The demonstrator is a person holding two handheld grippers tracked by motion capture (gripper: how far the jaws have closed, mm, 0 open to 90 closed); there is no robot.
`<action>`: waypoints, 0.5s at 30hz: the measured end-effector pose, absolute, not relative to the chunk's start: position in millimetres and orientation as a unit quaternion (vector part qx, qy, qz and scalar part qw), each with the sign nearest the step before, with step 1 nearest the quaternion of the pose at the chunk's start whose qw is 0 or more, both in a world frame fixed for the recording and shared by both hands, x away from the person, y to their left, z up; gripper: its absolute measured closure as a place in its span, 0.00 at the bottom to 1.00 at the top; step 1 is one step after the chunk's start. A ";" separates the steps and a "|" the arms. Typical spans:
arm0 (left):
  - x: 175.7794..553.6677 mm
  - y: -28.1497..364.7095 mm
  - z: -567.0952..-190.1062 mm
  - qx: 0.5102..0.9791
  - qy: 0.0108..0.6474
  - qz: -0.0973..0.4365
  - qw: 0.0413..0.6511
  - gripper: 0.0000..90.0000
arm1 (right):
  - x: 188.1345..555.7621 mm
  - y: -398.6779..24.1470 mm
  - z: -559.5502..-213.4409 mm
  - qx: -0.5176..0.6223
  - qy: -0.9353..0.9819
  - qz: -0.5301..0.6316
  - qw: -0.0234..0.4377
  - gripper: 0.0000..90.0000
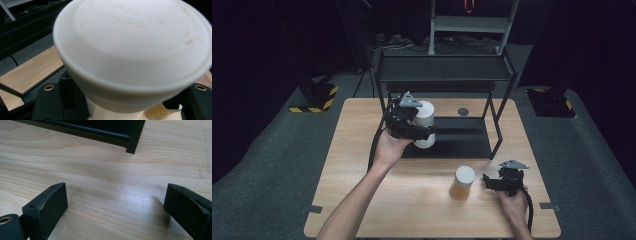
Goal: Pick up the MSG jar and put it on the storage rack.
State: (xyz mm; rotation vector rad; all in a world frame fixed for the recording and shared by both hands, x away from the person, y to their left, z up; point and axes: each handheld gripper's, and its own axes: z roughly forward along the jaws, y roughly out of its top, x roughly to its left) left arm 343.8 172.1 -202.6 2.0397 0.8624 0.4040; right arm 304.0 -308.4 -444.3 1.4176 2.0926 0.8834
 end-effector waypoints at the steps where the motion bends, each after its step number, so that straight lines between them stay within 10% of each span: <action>1: 344.9 171.4 -198.7 0.818 0.344 0.163 0.431 0.37 | 304.0 -308.4 -444.3 0.515 0.761 0.321 0.230 0.05; 15: 363.0 161.3 -135.9 0.809 0.358 0.177 0.431 0.37 | 303.9 -308.3 -444.4 0.515 0.760 0.321 0.230 0.05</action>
